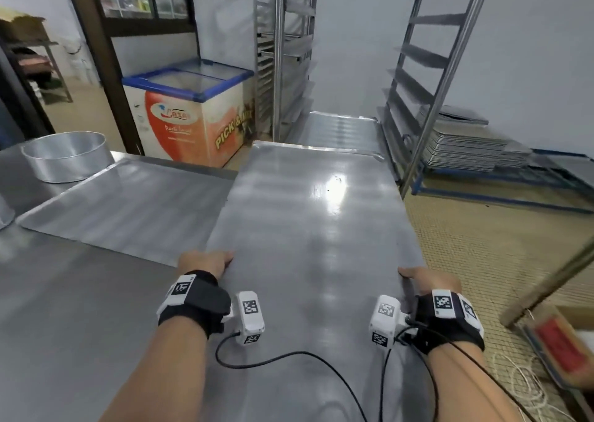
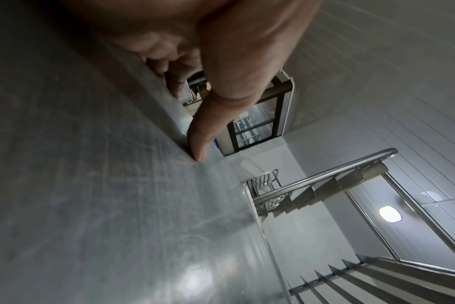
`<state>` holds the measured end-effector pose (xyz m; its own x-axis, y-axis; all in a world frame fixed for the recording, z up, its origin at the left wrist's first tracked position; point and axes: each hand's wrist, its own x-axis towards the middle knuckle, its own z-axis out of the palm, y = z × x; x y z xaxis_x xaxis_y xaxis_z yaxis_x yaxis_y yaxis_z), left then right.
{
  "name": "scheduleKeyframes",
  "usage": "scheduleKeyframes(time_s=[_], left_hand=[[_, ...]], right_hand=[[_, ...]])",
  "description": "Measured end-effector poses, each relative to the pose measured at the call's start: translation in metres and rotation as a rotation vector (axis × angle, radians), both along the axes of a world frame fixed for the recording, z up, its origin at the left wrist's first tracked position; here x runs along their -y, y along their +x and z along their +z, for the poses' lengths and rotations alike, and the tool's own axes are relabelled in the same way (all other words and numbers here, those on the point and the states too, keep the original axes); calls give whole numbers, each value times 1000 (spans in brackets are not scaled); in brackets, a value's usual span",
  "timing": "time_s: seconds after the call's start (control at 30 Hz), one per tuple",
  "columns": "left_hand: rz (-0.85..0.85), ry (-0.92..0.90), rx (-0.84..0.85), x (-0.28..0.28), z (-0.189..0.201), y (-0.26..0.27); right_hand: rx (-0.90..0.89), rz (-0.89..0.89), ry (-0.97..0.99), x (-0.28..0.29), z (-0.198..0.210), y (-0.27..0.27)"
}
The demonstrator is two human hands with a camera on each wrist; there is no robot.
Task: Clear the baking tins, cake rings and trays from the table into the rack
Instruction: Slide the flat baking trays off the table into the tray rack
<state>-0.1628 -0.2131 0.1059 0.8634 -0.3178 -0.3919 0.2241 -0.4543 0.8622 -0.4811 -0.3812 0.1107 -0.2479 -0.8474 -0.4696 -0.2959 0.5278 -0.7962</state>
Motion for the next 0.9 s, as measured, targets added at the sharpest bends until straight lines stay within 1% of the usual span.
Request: scheduleKeyframes(time_s=[0.1,0.17,0.4,0.53,0.73,0.9], left_hand=[[-40,22,17,35,0,-4],[-85,37,20,58,-2,-3],[-127,101,8,135,-17,5],[-171,161,43,172,-16,12],[-151,183,63,213,-22,24],[-129,192,65,250,-20,40]], right_hand=[[24,-43,-19,31,0,-13],[52,-31,-20,51,0,-19],[22,-46,4,115,-2,-20],[35,-18,13,148,-7,-15],[9,-13,-17,188,-12,-1],[-28,-3,-26,223,-13,20]])
